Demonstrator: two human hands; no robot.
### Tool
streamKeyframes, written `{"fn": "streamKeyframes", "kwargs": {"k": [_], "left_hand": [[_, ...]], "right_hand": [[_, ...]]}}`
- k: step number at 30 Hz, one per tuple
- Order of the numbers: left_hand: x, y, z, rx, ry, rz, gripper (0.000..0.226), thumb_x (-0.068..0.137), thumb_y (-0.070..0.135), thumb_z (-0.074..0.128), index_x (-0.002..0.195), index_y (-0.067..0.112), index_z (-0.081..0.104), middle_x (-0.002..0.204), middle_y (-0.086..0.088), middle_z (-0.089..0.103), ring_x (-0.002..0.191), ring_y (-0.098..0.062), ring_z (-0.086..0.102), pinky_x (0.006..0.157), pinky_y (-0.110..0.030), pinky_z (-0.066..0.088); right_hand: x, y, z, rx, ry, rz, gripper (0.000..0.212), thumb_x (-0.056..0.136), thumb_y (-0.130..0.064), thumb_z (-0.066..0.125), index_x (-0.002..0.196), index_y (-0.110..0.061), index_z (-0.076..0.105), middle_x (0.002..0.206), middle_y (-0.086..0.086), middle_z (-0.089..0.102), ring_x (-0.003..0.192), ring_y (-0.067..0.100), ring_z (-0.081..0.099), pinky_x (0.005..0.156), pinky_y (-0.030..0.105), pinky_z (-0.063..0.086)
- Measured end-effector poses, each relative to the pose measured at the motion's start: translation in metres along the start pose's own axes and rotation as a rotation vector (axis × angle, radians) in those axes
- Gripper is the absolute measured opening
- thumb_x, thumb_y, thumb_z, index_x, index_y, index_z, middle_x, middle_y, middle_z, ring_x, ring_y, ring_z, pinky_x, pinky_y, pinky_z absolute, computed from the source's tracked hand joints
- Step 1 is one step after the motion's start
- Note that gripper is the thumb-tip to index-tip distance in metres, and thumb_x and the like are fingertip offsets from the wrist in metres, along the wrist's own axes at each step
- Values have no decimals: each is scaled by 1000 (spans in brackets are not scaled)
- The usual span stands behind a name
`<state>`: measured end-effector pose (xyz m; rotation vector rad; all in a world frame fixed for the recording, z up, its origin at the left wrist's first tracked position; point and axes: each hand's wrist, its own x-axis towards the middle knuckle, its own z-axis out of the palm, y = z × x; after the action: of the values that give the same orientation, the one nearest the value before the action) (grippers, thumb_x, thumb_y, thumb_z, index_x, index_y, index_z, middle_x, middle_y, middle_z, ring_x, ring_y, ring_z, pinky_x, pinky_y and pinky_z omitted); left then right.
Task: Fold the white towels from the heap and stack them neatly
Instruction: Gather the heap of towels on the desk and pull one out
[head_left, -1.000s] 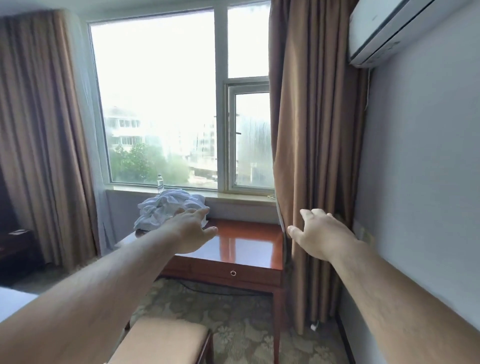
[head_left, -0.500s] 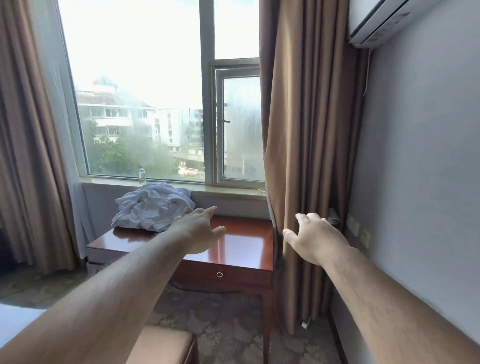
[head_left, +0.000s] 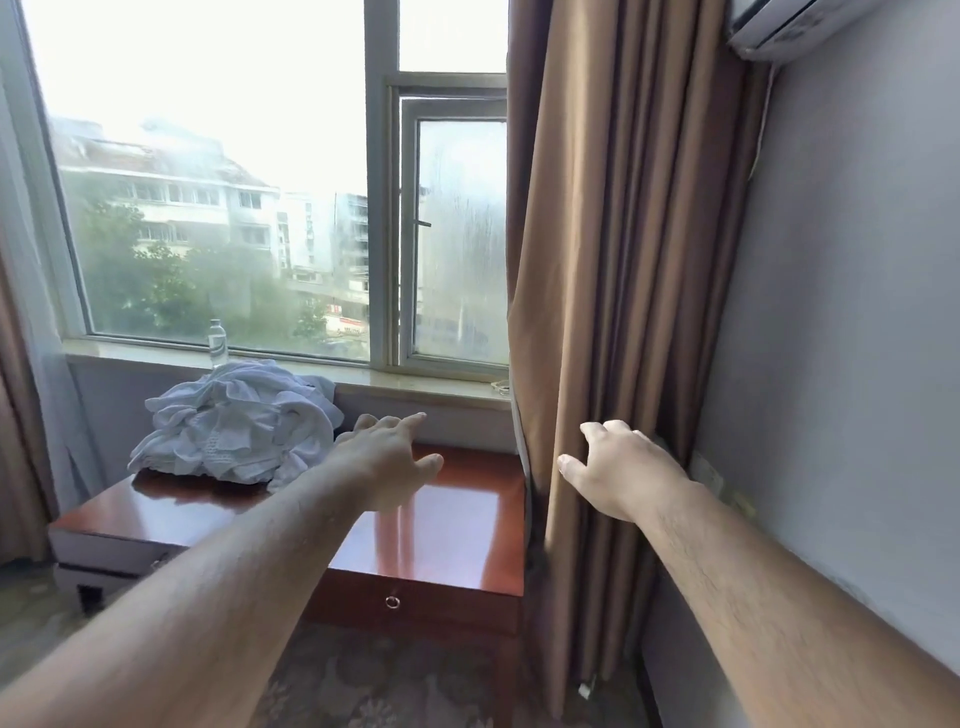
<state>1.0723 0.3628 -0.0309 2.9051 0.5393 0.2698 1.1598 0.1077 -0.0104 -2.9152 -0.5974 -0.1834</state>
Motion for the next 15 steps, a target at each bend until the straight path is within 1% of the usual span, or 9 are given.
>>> {"fn": "streamKeyframes", "kwargs": {"k": [3, 6, 9, 15], "left_hand": [[29, -11, 2, -6, 11, -12, 76, 95, 63, 40, 159, 33, 13, 161, 2, 30, 149, -27, 17, 117, -42, 21], [52, -24, 5, -17, 9, -35, 76, 95, 62, 40, 159, 32, 12, 162, 1, 28, 152, -29, 11, 119, -43, 18], [76, -38, 9, -20, 3, -60, 77, 95, 63, 39, 160, 32, 11, 163, 1, 25, 153, -31, 7, 120, -45, 15], [126, -66, 26, -10, 37, -98, 74, 95, 62, 40, 158, 33, 15, 160, 3, 30, 149, -27, 15, 118, -44, 18]], "right_hand": [[33, -8, 1, -9, 6, -5, 64, 99, -57, 38, 149, -18, 37, 150, 6, 41, 137, 29, 39, 109, 41, 37], [66, -21, 4, -7, 16, -28, 62, 98, -57, 38, 147, -18, 39, 147, 7, 43, 136, 30, 41, 108, 42, 39], [97, -35, 13, -14, 21, -50, 62, 98, -56, 38, 146, -16, 41, 145, 8, 45, 134, 31, 43, 110, 42, 38], [162, -60, 44, -58, 55, -56, 58, 97, -54, 36, 137, -15, 49, 136, 10, 52, 130, 35, 45, 113, 45, 33]]}}
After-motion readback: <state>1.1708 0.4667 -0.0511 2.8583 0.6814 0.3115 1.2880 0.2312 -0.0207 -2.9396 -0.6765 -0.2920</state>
